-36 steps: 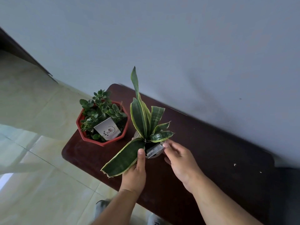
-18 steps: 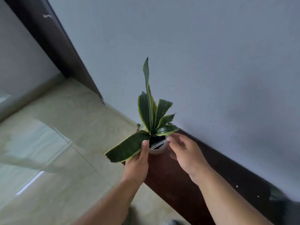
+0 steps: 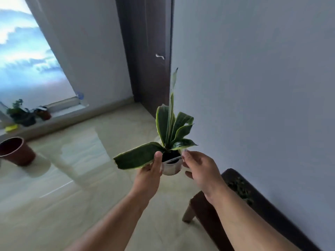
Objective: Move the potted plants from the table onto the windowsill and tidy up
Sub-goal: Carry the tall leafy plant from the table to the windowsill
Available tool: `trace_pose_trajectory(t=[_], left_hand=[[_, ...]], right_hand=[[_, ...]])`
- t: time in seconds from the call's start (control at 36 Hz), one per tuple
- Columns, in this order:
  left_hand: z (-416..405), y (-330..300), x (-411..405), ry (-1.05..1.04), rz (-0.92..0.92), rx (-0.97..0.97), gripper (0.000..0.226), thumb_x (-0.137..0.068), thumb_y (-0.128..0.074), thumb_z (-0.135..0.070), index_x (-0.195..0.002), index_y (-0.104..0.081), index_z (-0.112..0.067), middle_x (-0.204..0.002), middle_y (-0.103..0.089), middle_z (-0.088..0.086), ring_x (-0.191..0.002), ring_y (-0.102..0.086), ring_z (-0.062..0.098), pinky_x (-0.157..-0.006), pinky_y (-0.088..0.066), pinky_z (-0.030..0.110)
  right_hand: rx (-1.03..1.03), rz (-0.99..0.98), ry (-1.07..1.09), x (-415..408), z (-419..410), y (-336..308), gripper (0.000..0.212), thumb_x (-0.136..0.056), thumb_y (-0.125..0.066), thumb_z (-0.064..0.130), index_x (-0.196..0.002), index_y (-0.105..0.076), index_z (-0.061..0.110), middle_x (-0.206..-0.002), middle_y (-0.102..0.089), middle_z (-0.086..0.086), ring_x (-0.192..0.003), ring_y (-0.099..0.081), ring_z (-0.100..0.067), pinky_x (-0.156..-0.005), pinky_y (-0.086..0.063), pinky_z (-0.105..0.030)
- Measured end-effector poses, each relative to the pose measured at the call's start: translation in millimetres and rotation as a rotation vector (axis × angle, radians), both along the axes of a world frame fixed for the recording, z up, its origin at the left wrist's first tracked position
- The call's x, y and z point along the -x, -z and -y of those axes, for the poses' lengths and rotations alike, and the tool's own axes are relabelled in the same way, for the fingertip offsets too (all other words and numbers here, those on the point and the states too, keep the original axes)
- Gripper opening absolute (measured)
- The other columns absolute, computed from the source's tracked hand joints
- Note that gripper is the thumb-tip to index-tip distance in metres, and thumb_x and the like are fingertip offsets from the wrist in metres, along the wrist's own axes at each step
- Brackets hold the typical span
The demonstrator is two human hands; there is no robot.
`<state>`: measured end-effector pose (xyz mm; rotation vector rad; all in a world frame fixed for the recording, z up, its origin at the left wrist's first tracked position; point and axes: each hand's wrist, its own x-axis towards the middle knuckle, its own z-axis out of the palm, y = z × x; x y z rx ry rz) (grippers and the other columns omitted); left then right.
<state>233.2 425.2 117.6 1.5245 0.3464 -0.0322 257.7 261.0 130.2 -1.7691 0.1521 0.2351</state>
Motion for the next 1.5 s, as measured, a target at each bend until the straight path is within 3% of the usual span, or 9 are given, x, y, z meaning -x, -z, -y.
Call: trace_pose_trajectory(t=[0.17, 0.28, 0.47, 0.58, 0.69, 0.92, 1.19, 1.36, 1.5], left_hand=[[-122, -21, -7, -0.131, 0.072, 0.001, 0.018, -0.101, -0.048, -0.037, -0.087, -0.058, -0.032, -0.071, -0.071, -0.022, -0.079, -0.066, -0.007, -0.088, -0.050, 0.026], [-193, -26, -6, -0.227, 0.073, -0.036, 0.029, -0.098, -0.053, -0.050, -0.077, -0.057, -0.032, -0.082, -0.057, -0.008, -0.088, -0.054, 0.015, -0.087, -0.047, 0.037], [-304, -16, -17, -0.334, 0.082, -0.067, 0.026, -0.078, -0.054, -0.073, -0.061, -0.064, -0.056, -0.073, -0.056, -0.022, -0.077, -0.051, 0.002, -0.096, -0.051, 0.047], [-343, -11, -32, -0.403, 0.074, -0.082, 0.021, -0.075, -0.056, -0.076, -0.078, -0.069, -0.060, -0.094, -0.064, -0.025, -0.102, -0.060, 0.007, -0.106, -0.048, 0.054], [-392, 0, -59, -0.431, 0.036, -0.096, 0.046, -0.063, -0.055, -0.092, -0.091, -0.070, -0.058, -0.114, -0.069, -0.018, -0.121, -0.060, 0.017, -0.108, -0.047, 0.050], [-498, 0, -130, -0.527, -0.015, -0.159, 0.045, -0.067, -0.053, -0.091, -0.098, -0.066, -0.061, -0.127, -0.067, -0.011, -0.125, -0.058, 0.018, -0.109, -0.046, 0.050], [-606, -3, -209, -0.622, -0.084, -0.127, 0.069, -0.063, -0.050, -0.096, -0.095, -0.068, -0.038, -0.128, -0.067, -0.005, -0.124, -0.059, 0.023, -0.108, -0.046, 0.049], [-673, -1, -262, -0.601, -0.108, -0.204, 0.086, -0.076, -0.044, -0.087, -0.130, -0.064, -0.024, -0.128, -0.065, -0.005, -0.123, -0.058, 0.022, -0.112, -0.043, 0.044], [-750, 10, -308, -0.595, -0.119, -0.205, 0.102, -0.063, -0.042, -0.097, -0.129, -0.066, -0.023, -0.127, -0.068, -0.005, -0.121, -0.061, 0.022, -0.109, -0.046, 0.044]], right_hand=[[-0.023, 0.010, -0.108, -22, -133, -23, 0.017, -0.094, -0.065, 0.049, -0.095, -0.075, 0.035, -0.100, -0.077, 0.012, -0.100, -0.072, -0.012, -0.094, -0.060, -0.047], [-0.045, 0.004, -0.173, -34, -203, -32, 0.022, -0.093, -0.068, 0.047, -0.095, -0.075, 0.026, -0.098, -0.078, 0.003, -0.100, -0.074, -0.016, -0.094, -0.059, -0.050], [-0.052, -0.009, -0.317, -66, -320, -28, 0.028, -0.094, -0.065, 0.051, -0.098, -0.072, 0.024, -0.102, -0.077, 0.000, -0.103, -0.073, -0.022, -0.095, -0.058, -0.052], [-0.067, -0.028, -0.361, -87, -364, -25, 0.028, -0.095, -0.064, 0.049, -0.100, -0.069, 0.022, -0.103, -0.075, 0.001, -0.102, -0.071, -0.017, -0.096, -0.058, -0.051], [-0.108, -0.054, -0.410, -122, -416, -17, 0.028, -0.096, -0.064, 0.044, -0.103, -0.067, 0.017, -0.107, -0.073, 0.001, -0.098, -0.070, -0.011, -0.094, -0.057, -0.046], [-0.170, -0.138, -0.530, -210, -529, -13, 0.029, -0.096, -0.065, 0.043, -0.103, -0.065, 0.014, -0.106, -0.072, 0.001, -0.102, -0.070, -0.017, -0.098, -0.055, -0.049], [-0.165, -0.161, -0.584, -303, -647, -18, 0.030, -0.091, -0.071, 0.045, -0.103, -0.066, 0.018, -0.109, -0.074, -0.004, -0.101, -0.072, -0.019, -0.090, -0.057, -0.044], [-0.143, -0.171, -0.595, -357, -717, -6, 0.022, -0.093, -0.070, 0.041, -0.096, -0.065, 0.020, -0.106, -0.073, -0.001, -0.098, -0.071, -0.018, -0.095, -0.056, -0.047], [-0.110, -0.168, -0.577, -402, -792, 3, 0.023, -0.093, -0.070, 0.042, -0.098, -0.066, 0.020, -0.109, -0.074, -0.001, -0.100, -0.072, -0.017, -0.094, -0.057, -0.046]])
